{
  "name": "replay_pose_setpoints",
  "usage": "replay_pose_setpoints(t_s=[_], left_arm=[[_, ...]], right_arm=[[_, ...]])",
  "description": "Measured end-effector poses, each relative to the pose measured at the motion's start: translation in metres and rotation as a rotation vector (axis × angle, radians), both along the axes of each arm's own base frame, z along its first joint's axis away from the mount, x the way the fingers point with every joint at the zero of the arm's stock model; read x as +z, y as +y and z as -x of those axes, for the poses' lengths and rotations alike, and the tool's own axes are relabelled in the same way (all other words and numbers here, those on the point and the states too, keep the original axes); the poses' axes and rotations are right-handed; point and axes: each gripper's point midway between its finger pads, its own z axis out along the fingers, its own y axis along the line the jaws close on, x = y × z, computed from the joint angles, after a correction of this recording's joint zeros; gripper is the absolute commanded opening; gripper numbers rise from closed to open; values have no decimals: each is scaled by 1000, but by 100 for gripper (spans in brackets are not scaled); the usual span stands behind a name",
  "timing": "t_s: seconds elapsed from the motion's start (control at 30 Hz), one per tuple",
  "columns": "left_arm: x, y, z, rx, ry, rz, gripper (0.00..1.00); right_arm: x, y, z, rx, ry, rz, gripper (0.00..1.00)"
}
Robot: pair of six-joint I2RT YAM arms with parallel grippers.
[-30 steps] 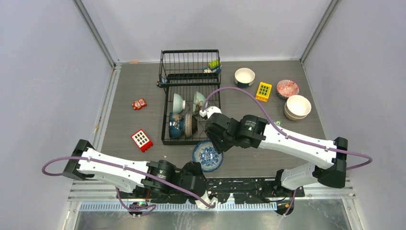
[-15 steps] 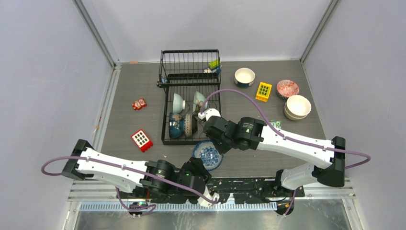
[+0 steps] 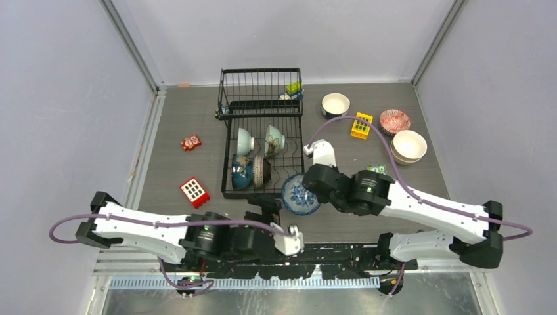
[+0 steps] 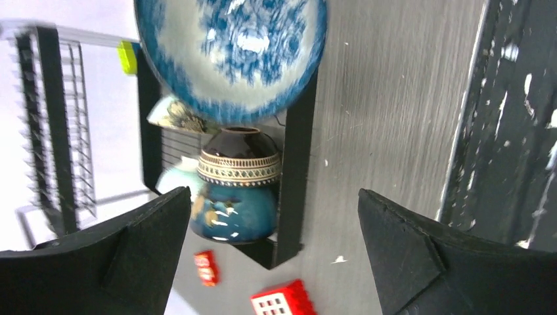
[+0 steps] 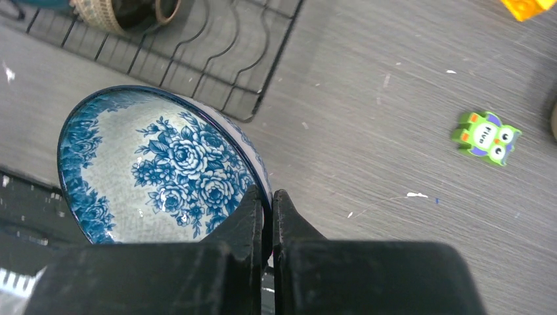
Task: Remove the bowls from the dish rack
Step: Pick up the bowl from the dish rack.
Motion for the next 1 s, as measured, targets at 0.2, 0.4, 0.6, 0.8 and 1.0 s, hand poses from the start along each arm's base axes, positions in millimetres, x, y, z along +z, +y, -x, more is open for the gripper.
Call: replay_pose_setpoints(t_s=[0.2,0.4,0.6,0.8,1.0], left_arm=[[10,19,-28,274,262,398,100],[23,18,-61,589,519,810,99],[15,-38,-73,839,800,932,100],[2,-73,-75,987,934,967,91],[2,-73,-82,1050,925,1012,63]], right_arm=[[8,-35,-12,-135,-102,-69,1],[-7,-54,-15,-222,-120,-103,1],[-16,-57,-18,-280,-106,-141,1],[-21,-56,-20,-336,-62,-221,1],[-23,-51,-16,-355,-13,-276,1]])
